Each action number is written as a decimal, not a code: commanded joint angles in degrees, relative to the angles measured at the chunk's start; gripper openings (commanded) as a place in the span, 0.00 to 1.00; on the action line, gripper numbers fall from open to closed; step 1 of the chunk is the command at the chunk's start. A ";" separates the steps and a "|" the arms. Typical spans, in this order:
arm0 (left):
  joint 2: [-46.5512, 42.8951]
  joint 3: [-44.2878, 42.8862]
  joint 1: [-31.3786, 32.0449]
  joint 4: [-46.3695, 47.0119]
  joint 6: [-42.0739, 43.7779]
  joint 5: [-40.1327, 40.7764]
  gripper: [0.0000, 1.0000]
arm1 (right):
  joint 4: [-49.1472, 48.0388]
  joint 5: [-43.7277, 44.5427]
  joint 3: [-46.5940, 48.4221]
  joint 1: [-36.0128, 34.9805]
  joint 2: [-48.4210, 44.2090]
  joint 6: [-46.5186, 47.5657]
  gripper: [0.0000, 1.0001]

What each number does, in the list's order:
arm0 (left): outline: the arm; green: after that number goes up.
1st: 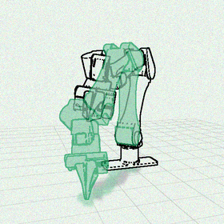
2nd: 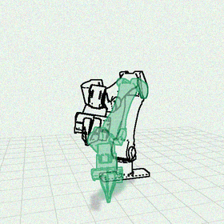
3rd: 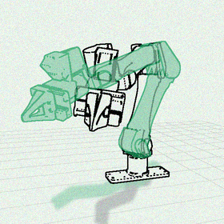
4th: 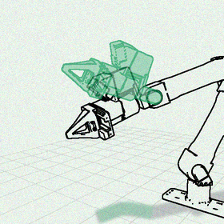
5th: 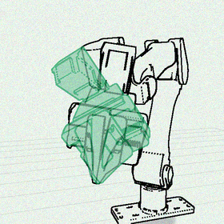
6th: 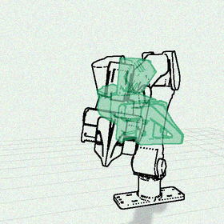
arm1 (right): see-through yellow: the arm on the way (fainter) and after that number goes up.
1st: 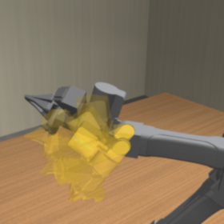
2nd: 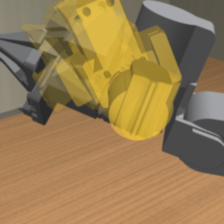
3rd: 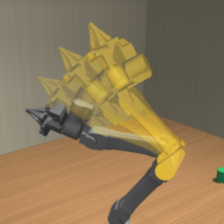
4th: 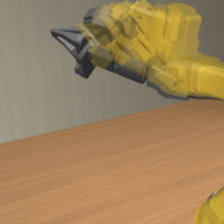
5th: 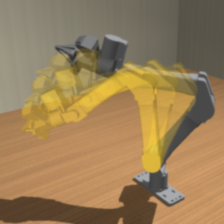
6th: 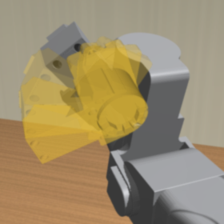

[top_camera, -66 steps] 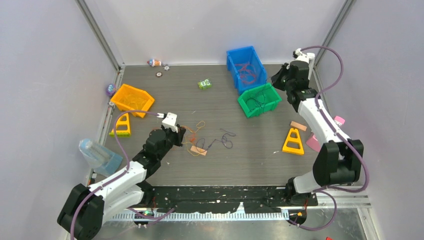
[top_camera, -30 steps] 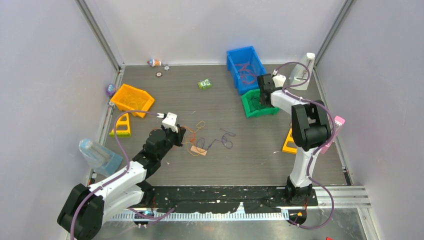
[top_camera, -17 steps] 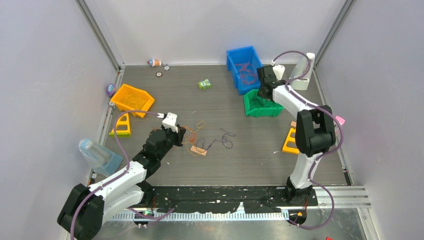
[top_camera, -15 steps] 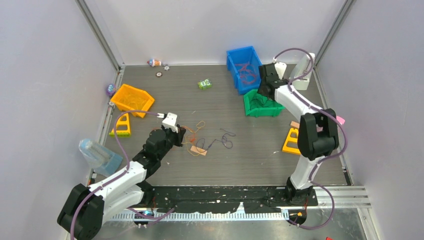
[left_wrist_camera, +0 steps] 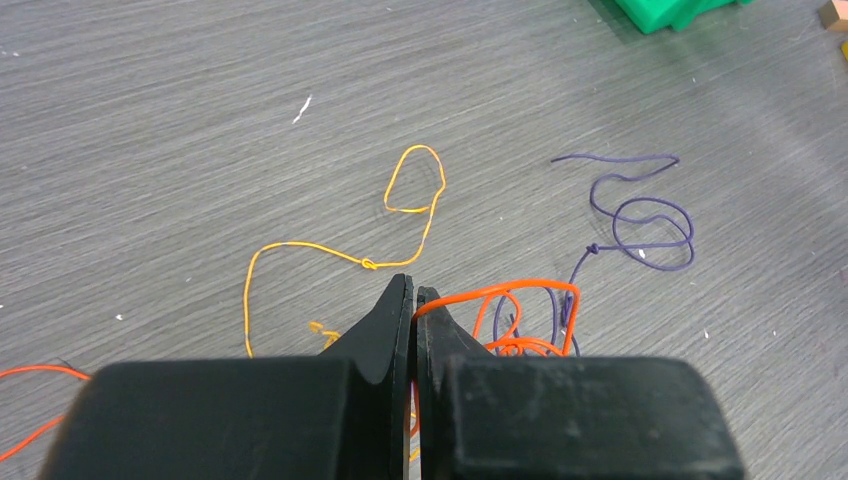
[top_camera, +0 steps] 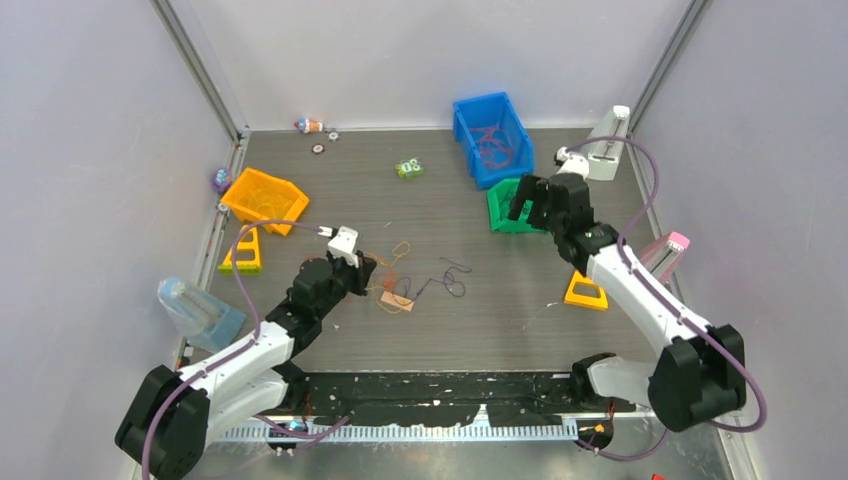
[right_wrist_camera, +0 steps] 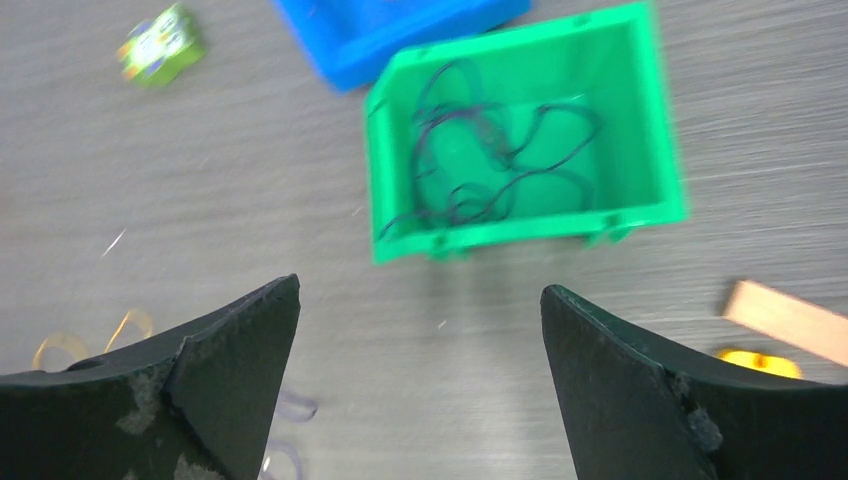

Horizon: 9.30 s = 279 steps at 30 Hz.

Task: Untangle the cables
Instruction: Place the cable in the bin, then untie the cable, then place the cable in the bin, then untie the cable, then place the cable in the bin.

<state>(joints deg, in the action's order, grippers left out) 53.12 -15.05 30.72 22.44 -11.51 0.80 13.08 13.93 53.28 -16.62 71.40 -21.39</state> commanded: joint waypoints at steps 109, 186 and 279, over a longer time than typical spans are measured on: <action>2.21 -14.35 -14.55 -32.47 -22.47 9.07 0.00 | 13.97 18.40 10.31 -8.70 -27.23 2.98 0.05; -3.99 2.01 -12.01 -1.90 -11.53 -8.59 0.00 | 5.86 6.02 20.85 4.50 29.07 -1.09 0.51; -19.58 -2.11 -10.88 -32.74 -25.33 19.26 0.00 | 30.40 -0.35 79.19 1.52 24.23 7.87 0.05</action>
<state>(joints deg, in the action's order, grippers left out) 34.83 -17.04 20.14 -15.44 -38.54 21.76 41.47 15.35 125.99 -16.93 91.92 -13.63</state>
